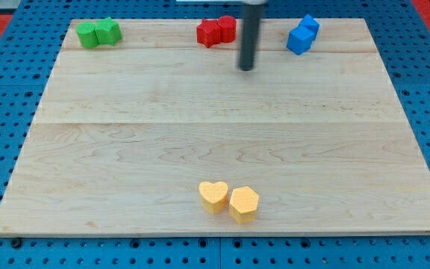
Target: Place green blocks at the center of the board
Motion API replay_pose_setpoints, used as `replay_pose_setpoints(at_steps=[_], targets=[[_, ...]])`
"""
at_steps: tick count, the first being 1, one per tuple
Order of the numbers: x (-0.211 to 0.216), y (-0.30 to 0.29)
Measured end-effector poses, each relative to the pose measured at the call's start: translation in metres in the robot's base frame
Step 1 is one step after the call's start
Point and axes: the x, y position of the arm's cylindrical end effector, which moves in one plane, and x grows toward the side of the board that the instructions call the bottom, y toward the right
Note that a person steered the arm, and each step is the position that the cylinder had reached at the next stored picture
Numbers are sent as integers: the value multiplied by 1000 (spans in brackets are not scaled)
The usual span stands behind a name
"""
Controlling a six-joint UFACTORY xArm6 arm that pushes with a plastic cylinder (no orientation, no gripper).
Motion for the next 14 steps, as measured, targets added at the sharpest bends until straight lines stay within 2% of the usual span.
replay_pose_setpoints(at_steps=[1, 3, 4, 5, 6, 7, 8, 10, 13, 14], targets=[[-13, -81], [-125, -111], [-128, -113], [-127, -145], [-128, -209], [-117, -232], [-82, -226], [-40, -204], [38, -74], [29, -79]])
